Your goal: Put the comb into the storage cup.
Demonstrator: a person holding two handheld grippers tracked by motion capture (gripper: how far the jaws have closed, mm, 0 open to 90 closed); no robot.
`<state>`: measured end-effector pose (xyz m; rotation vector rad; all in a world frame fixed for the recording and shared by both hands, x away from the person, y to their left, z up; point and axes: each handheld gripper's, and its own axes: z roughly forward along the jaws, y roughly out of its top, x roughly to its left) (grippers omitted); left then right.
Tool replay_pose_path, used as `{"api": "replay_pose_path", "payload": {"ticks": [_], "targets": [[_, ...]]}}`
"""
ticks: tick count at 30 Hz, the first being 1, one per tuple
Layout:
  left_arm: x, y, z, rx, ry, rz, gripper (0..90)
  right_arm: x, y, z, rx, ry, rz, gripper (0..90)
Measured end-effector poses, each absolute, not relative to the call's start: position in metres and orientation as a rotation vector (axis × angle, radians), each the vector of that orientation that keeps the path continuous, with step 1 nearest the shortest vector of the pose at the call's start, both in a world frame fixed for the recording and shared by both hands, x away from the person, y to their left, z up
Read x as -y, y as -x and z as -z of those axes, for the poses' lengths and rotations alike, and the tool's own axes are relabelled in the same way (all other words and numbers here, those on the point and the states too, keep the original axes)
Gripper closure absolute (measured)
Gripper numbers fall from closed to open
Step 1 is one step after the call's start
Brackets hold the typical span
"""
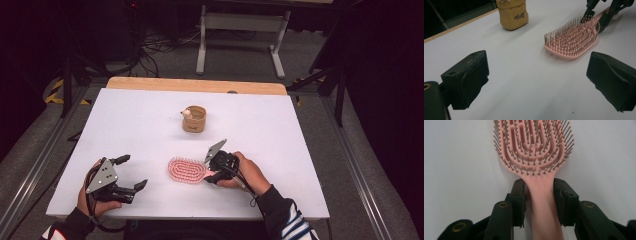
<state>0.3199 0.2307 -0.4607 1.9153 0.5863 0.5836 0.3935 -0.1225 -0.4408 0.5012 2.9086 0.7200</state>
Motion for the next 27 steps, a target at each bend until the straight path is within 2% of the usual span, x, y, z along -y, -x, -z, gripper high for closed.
{"api": "replay_pose_path", "payload": {"ticks": [4,27], "targets": [[-0.231,-0.320,0.461,-0.591,-1.909,-0.575,5.7,0.122,-0.391,0.441,-2.901,-0.454,-0.727,69.1],[-0.229,-0.325,0.459,-0.642,-1.882,-0.556,7.7,0.139,-0.378,0.431,-2.597,-0.461,-0.948,69.6]]}}
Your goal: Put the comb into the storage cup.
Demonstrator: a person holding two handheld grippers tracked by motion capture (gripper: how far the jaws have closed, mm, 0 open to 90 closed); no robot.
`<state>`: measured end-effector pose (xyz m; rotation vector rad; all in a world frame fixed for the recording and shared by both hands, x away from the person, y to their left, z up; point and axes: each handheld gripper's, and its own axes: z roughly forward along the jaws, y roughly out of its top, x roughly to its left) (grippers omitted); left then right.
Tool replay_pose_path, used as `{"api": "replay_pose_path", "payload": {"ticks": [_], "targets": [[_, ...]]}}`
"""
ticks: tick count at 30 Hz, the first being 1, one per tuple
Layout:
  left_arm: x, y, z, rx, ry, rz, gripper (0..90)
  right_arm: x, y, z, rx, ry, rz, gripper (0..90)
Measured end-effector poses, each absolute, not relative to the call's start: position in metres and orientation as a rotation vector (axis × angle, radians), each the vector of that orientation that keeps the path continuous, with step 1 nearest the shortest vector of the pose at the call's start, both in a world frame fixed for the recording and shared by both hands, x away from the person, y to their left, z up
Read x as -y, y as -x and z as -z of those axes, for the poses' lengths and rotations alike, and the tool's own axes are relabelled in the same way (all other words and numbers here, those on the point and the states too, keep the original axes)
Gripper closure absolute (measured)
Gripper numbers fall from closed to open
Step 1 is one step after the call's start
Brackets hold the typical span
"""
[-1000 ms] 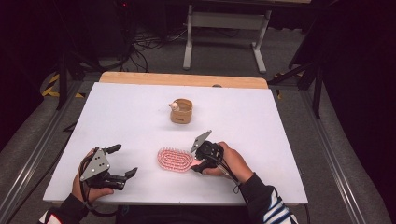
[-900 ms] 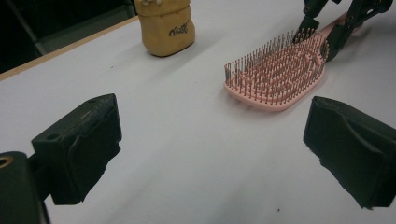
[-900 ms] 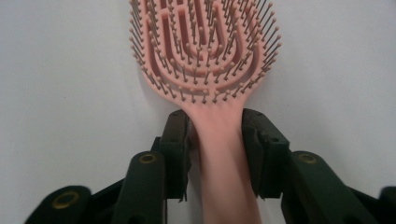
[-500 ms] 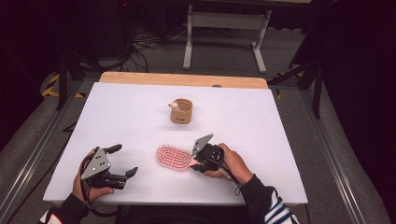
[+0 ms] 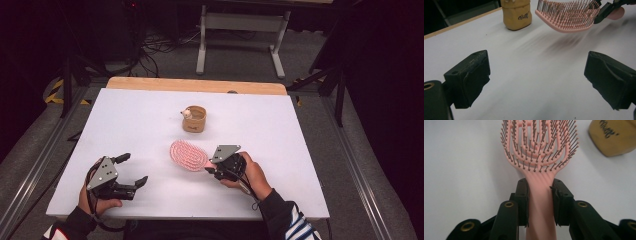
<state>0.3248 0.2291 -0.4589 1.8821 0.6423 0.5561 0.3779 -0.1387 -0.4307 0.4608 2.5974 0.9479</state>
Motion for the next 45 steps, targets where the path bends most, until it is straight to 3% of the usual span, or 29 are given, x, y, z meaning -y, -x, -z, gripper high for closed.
{"api": "replay_pose_path", "payload": {"ticks": [7,24,45], "targets": [[-0.225,-0.329,0.453,-0.658,-1.856,-0.586,12.4,0.145,-0.372,0.423,-2.430,-0.486,-1.065,69.7],[-0.205,-0.352,0.431,-0.648,-1.788,-0.501,7.1,0.149,-0.365,0.419,-2.191,-0.520,-1.211,69.7],[-0.123,-0.387,0.415,-0.630,-1.686,-0.232,16.9,0.140,-0.353,0.420,-2.086,-0.481,-1.238,69.7]]}}
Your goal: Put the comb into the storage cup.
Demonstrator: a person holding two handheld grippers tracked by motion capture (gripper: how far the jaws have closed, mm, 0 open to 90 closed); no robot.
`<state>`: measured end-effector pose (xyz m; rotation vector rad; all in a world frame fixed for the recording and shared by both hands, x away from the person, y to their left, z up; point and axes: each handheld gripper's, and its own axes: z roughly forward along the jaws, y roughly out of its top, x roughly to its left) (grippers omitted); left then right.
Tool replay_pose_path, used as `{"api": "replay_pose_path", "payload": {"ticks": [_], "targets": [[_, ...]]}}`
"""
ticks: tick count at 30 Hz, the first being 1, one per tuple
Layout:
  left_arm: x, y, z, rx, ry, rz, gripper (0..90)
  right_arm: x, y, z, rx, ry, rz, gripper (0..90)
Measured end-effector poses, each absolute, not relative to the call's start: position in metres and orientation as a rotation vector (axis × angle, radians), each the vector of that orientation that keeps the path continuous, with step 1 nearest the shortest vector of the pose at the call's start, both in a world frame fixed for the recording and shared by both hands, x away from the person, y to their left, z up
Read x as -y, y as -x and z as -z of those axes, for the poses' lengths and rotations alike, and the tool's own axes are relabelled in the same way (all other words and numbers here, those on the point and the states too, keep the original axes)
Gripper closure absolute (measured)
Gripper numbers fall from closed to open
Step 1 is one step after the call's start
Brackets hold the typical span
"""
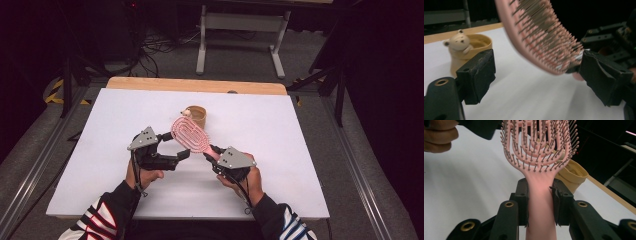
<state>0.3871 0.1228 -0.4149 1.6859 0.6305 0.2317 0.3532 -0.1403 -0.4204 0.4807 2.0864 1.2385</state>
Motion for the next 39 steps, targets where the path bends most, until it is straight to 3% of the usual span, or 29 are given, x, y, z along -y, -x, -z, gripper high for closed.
{"api": "replay_pose_path", "payload": {"ticks": [9,18,27,36,39], "targets": [[-0.111,-0.389,0.412,-0.625,-1.603,-0.190,30.3,0.132,-0.347,0.424,-2.057,-0.450,-1.190,69.7],[-0.109,-0.392,0.410,-0.609,-1.518,-0.146,50.7,0.127,-0.345,0.425,-2.013,-0.468,-1.173,69.8],[-0.102,-0.388,0.400,-0.555,-1.511,-0.137,61.5,0.126,-0.345,0.426,-1.991,-0.490,-1.155,69.6],[-0.101,-0.383,0.391,-0.512,-1.527,-0.182,63.2,0.127,-0.343,0.424,-1.981,-0.496,-1.206,68.7],[-0.106,-0.382,0.387,-0.511,-1.530,-0.208,63.2,0.127,-0.341,0.424,-1.990,-0.489,-1.228,64.0]]}}
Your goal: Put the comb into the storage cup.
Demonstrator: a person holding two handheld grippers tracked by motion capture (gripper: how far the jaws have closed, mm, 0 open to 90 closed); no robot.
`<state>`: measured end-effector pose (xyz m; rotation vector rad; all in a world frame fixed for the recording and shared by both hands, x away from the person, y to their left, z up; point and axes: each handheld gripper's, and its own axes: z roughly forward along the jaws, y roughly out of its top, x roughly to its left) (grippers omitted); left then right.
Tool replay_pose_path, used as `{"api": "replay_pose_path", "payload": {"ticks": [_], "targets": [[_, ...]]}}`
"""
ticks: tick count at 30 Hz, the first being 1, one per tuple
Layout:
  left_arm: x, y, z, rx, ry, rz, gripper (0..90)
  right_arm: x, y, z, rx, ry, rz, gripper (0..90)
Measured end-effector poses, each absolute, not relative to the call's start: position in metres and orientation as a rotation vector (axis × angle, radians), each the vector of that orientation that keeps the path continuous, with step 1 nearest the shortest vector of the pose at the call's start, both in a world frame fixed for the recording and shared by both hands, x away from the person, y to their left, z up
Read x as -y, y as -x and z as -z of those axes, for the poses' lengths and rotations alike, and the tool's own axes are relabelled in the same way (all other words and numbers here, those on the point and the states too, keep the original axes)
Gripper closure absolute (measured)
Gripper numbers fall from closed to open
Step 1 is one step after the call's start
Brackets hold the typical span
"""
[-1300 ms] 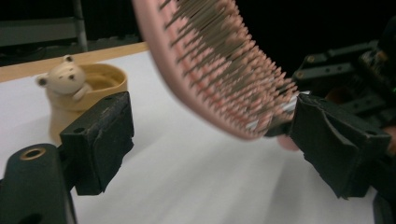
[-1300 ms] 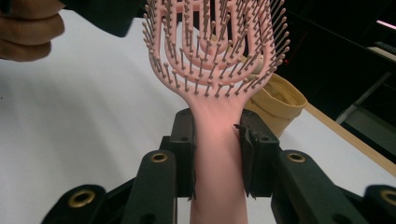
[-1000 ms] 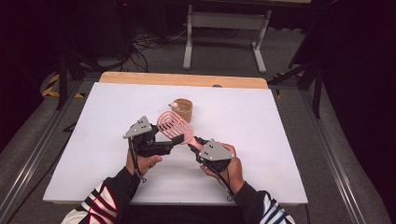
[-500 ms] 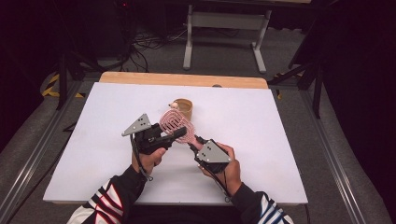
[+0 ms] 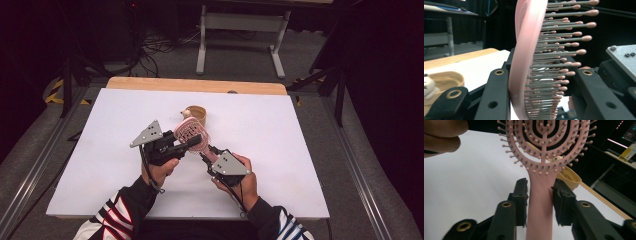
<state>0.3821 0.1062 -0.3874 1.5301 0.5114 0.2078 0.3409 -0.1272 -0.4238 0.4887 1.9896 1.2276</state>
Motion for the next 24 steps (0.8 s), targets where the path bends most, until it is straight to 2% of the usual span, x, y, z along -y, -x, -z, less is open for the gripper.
{"api": "replay_pose_path", "payload": {"ticks": [6,8,16,20,24], "targets": [[-0.121,-0.382,0.383,-0.522,-1.528,-0.246,63.2,0.133,-0.337,0.421,-1.993,-0.472,-1.291,56.1],[-0.126,-0.382,0.382,-0.528,-1.538,-0.264,63.2,0.137,-0.335,0.419,-1.999,-0.444,-1.321,48.3],[-0.144,-0.383,0.379,-0.539,-1.524,-0.298,63.2,0.151,-0.334,0.415,-1.950,-0.441,-1.372,29.4],[-0.152,-0.384,0.379,-0.548,-1.521,-0.315,63.2,0.159,-0.336,0.415,-1.915,-0.481,-1.384,23.0],[-0.159,-0.384,0.379,-0.569,-1.526,-0.329,63.2,0.167,-0.338,0.413,-1.890,-0.509,-1.388,20.3]]}}
